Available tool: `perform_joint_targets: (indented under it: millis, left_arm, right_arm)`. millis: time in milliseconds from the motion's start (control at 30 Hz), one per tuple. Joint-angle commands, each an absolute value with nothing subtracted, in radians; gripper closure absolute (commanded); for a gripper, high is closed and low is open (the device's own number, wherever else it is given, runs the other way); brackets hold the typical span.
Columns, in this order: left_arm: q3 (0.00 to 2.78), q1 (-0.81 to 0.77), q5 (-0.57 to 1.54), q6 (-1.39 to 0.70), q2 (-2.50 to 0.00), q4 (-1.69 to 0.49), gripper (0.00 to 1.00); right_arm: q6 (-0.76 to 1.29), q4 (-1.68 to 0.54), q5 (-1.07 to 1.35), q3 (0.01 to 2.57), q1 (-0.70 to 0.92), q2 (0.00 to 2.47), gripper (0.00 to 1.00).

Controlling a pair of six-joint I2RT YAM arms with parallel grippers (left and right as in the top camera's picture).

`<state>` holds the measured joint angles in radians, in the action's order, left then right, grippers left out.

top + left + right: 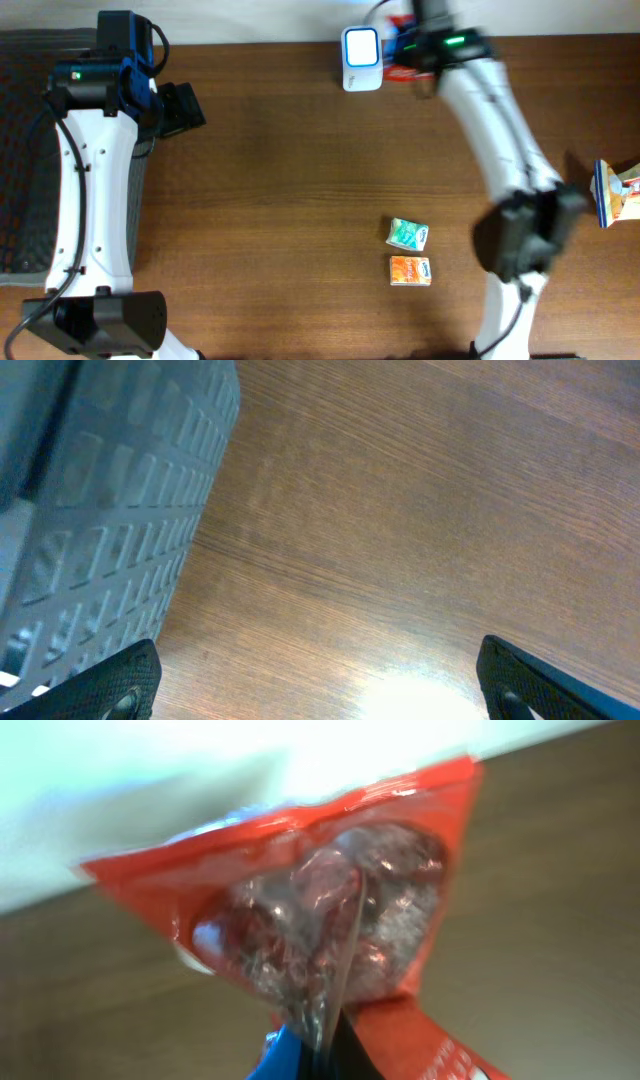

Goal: Scan the item barcode
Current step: 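Carry the Hacks bag right and drop it beside the wet-wipe pack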

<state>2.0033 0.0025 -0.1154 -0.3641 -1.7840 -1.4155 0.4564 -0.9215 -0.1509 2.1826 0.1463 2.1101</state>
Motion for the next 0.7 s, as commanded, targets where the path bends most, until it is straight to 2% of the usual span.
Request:
perform_joint_targets:
  millis: [0,100,200,300,433,567,667]
  left_arm:
    - [1.995,0.006,-0.089,-0.377,-1.774,-1.418,0.01]
    - [1.995,-0.014,-0.089,-0.377,-1.774,-1.418,0.01]
    - [1.995,-0.039,-0.090,-0.377,-1.774,-1.417,0.01]
    - [1.995,-0.072,-0.091,-0.377,-1.774,-1.407,0.01]
    - [1.995,-0.089,-0.091,-0.377,-1.774,-1.403,0.01]
    - [1.995,-0.089,-0.091,-0.377,-1.774,-1.400,0.01]
    - [1.995,-0.089,-0.091,-0.377,-1.774,-1.387,0.01]
  right_arm:
    - [0.580,-1.106,-0.214,2.205,-0.084,1.998,0.96]
    - [0.585,-1.287,-0.225,2.191,-0.280,2.016,0.96]
    - [0.585,-1.330,-0.225,2.131,-0.445,2.038,0.96]
    - [0.585,-1.283,-0.221,2.017,-0.605,2.069,0.96]
    - [0.585,-1.127,-0.183,1.864,-0.719,2.088,0.96]
    - [0.528,-1.015,-0.097,1.770,-0.741,2.088,0.77]
    - [0.448,-1.001,0.006,1.755,-0.707,2.088,0.71]
